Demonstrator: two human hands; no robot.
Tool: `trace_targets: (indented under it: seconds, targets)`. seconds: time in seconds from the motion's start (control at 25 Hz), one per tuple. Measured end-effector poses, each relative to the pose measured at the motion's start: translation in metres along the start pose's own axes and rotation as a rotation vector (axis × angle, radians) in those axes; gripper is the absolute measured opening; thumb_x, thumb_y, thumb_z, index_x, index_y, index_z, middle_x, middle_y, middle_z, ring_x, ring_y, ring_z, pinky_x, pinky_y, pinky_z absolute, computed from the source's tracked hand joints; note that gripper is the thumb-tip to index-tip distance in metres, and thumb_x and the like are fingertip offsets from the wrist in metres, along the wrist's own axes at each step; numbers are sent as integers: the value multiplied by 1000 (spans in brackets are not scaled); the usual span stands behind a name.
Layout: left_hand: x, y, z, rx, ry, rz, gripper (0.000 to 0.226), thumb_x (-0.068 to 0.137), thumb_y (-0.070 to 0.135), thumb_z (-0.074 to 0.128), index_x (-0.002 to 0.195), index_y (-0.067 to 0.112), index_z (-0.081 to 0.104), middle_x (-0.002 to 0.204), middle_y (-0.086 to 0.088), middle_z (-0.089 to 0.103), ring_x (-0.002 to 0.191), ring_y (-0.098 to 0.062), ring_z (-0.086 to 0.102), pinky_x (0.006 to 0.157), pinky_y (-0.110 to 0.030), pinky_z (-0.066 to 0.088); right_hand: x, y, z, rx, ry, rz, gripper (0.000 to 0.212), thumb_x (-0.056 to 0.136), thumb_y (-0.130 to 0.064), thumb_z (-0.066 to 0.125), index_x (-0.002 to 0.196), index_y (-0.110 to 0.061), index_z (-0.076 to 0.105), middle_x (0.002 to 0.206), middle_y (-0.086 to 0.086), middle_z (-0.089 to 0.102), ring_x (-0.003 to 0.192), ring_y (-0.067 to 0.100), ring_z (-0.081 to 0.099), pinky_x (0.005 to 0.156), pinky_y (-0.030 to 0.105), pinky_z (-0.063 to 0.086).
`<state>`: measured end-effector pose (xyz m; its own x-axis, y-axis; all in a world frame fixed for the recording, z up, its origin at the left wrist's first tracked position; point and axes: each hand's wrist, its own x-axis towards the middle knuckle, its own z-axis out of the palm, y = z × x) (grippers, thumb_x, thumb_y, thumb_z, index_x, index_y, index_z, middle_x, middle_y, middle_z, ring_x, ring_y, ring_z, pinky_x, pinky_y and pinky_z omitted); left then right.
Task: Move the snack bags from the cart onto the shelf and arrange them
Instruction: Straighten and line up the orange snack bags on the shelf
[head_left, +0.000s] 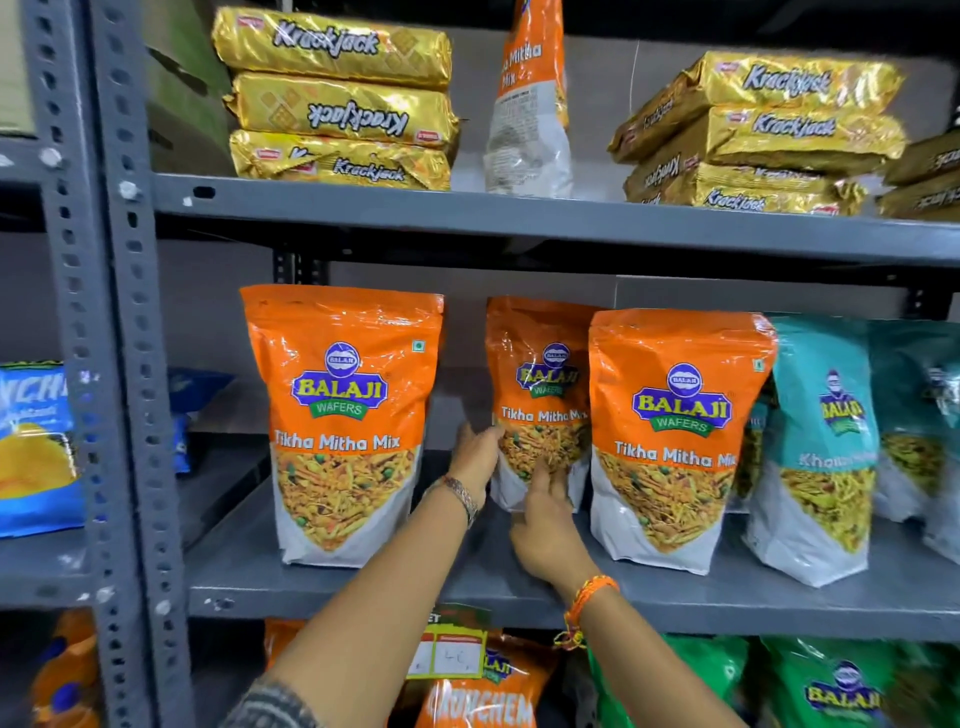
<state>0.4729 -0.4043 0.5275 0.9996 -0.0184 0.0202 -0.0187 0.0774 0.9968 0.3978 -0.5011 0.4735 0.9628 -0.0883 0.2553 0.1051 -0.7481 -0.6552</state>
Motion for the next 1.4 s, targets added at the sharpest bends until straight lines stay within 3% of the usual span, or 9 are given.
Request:
trace_targets:
  seconds: [0.24,0.44,0.56,0.68,0.84,0.96,1.08,1.24,1.4]
  targets:
    - [18,-5,10,-98,-95,15,16,102,24,60,117,18,59,115,-7,68,84,-12,64,68,-28,49,11,8,5,-65,-41,6,88,102,-4,48,163,-3,-14,171,24,-22,160,43,-18,132,47,0]
    - [27,-12,25,-82,-122,93,13,100,20,63,113,18,61,126,-16,71,97,-26,68,85,-38,56,21,8,-2,-24,20,65,88,103,-14,54,163,3,-8,172,26,-11,162,41,-9,132,47,3]
    - [29,-13,27,-74,-129,113,5,101,18,62,104,22,63,128,-18,71,90,-23,70,79,-34,57,23,5,-6,28,50,70,84,100,-14,57,161,5,4,171,26,8,161,40,10,130,46,17]
    - [31,-15,26,-72,-123,114,5,101,19,61,105,21,63,127,-18,71,84,-16,70,69,-29,56,18,2,-10,24,38,72,83,100,-11,56,162,4,3,171,25,8,161,39,11,130,44,17]
    - [18,-12,28,-74,-60,139,7,100,16,61,106,17,65,120,-12,73,96,-19,70,77,-29,54,-15,-3,-20,72,98,-56,78,101,-8,54,164,-2,8,173,18,11,162,33,12,130,43,20]
    - [-6,-16,28,-139,104,243,22,94,19,67,116,18,65,116,-5,73,97,-14,70,75,-26,52,-58,6,-34,229,458,-181,58,97,-4,54,153,-14,42,150,5,50,139,17,50,118,36,41]
    - [-38,-19,43,-227,77,306,33,77,15,75,107,24,63,112,-4,72,104,-18,70,84,-31,56,-79,29,-57,381,792,-84,64,91,3,60,152,-11,42,147,8,46,135,26,50,116,39,41]
    - [-53,-25,75,1,-312,270,80,74,1,80,142,22,44,138,-2,59,130,-20,56,110,-45,50,-67,55,-82,442,683,219,86,93,6,56,164,1,8,172,22,10,162,33,7,131,42,9]
    - [-52,-41,89,111,-435,236,94,76,9,85,147,26,25,148,-1,50,139,-22,49,117,-51,43,-58,71,-88,481,587,190,82,85,5,53,160,-4,24,161,20,39,150,38,36,124,54,30]
